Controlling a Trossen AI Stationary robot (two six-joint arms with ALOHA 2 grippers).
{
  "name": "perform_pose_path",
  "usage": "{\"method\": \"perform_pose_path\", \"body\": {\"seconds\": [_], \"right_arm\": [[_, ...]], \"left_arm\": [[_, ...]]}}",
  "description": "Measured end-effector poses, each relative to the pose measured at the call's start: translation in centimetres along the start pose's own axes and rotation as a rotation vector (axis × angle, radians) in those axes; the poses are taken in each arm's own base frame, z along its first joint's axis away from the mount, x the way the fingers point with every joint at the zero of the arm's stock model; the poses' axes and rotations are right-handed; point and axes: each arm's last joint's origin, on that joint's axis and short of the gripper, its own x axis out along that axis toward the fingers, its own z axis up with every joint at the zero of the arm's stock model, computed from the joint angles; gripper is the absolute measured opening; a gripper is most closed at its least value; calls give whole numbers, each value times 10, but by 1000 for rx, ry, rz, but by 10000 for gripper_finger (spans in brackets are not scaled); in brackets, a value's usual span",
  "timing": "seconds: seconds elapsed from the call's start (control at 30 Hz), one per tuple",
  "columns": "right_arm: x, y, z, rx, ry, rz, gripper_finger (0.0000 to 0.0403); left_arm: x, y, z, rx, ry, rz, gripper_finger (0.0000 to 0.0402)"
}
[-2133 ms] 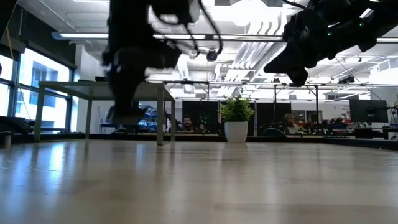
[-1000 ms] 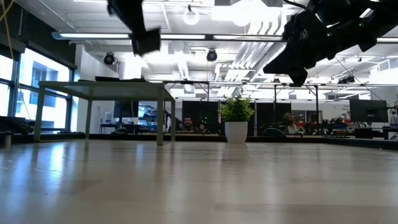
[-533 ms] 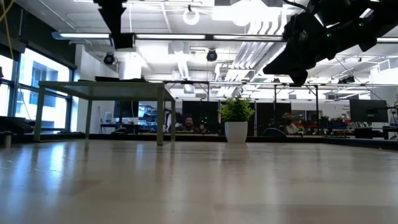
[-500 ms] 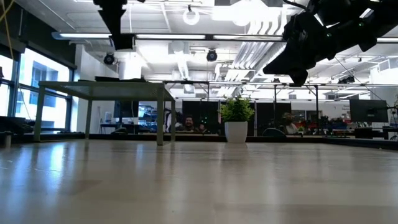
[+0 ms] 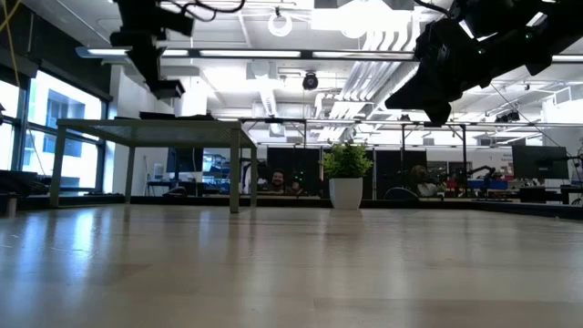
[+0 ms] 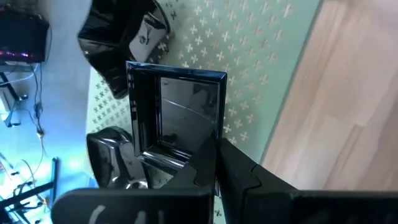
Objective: Pick & Place Mini shaped plates
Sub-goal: Stack the black square plate on top of the stacked black square plate on the shelf
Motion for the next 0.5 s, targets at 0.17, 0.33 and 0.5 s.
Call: {"method": "perform_pose_path", "body": {"seconds": [0.17,0.33,0.5], "right_arm": [[0,0,0,1,-1,1,7],[0,0,0,4,-2,1,7],[0,0,0,4,-2,1,7]], "left_arm": [[22,-4,-10,0,57,8,0],[33,-2,-12,-32,72,18,0],[36,2,-9,-51,48,27,9]]}}
